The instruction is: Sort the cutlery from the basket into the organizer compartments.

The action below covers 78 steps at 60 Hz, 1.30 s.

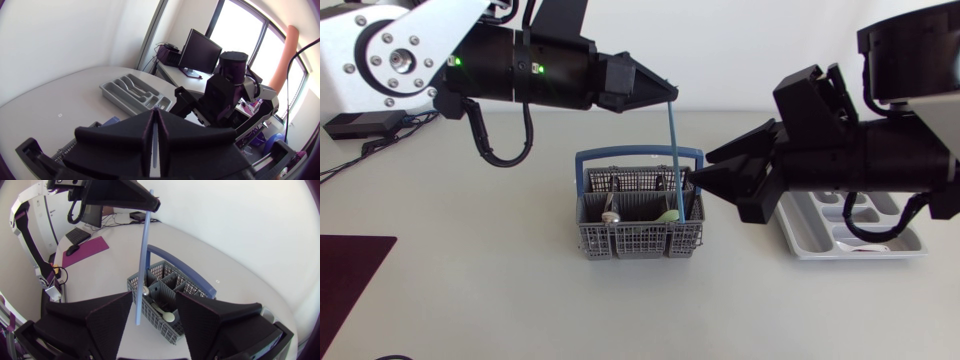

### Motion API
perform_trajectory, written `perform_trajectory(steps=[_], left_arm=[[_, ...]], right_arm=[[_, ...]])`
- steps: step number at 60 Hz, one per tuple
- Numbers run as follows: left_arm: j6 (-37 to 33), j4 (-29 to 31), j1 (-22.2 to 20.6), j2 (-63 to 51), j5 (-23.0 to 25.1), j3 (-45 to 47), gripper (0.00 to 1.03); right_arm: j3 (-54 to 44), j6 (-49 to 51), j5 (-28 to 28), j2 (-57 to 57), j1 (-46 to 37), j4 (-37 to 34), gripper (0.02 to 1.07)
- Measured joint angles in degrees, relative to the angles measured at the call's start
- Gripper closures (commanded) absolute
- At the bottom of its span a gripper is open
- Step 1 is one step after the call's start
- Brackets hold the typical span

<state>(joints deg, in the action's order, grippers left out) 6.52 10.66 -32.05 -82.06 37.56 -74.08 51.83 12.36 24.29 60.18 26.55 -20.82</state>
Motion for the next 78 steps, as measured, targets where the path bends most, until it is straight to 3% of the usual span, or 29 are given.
perform_trajectory(steps=[14, 53, 72, 74, 78], left_arm=[[1.5, 0.0, 0.2, -0.9, 2.2, -0.5, 1.0], [2.6, -0.3, 0.9, -2.2, 2.5, -0.6, 1.0], [2.8, -0.6, 1.2, -2.2, 3.0, -0.7, 1.0], [2.8, -0.6, 1.2, -2.2, 3.0, -0.7, 0.97], [2.8, -0.6, 1.3, -2.2, 3.0, -0.7, 0.8]], right_arm=[[1.2, -0.4, 0.1, 3.3, 0.8, 0.7, 0.44], [2.3, -1.9, 0.5, 6.2, 3.1, 2.0, 0.93], [2.3, -3.1, 1.2, 7.0, 3.4, 1.8, 1.01], [2.4, -3.4, 1.2, 7.0, 3.4, 1.7, 1.01], [2.5, -3.5, 1.2, 7.0, 3.2, 1.5, 1.01]])
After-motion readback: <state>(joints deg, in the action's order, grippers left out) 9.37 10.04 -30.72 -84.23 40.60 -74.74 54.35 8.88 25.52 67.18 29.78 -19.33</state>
